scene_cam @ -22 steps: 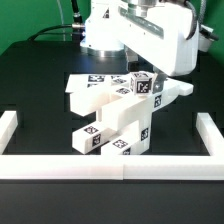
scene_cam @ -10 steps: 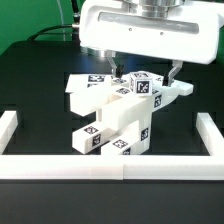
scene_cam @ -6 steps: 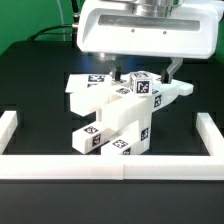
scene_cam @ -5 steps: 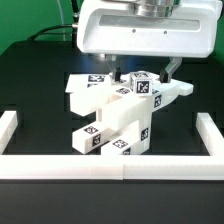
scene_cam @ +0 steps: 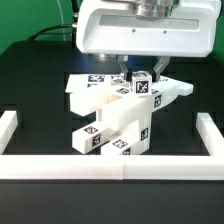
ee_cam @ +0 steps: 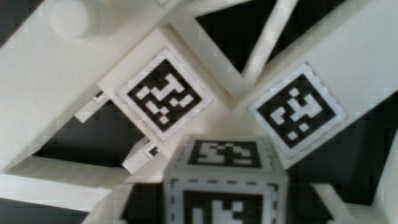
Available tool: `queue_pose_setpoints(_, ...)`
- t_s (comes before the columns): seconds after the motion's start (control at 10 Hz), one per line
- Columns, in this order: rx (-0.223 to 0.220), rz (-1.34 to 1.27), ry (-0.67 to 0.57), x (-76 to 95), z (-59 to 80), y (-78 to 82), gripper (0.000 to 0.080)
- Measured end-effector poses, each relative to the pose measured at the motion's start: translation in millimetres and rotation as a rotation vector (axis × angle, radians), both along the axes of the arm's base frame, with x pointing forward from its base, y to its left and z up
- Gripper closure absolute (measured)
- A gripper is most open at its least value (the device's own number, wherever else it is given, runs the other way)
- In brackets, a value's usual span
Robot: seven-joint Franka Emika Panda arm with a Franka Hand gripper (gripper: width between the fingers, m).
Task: Assemble chair
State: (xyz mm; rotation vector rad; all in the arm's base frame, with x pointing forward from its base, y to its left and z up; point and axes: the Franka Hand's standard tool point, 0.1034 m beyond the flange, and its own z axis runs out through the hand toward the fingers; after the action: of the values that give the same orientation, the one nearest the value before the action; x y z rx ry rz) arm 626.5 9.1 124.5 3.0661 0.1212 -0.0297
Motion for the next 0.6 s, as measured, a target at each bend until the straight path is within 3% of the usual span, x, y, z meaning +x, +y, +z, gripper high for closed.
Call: queue_pose_setpoints(0.6,0.007,-0.548,-0.028,0.0,-1.0,-4.7,0.0517)
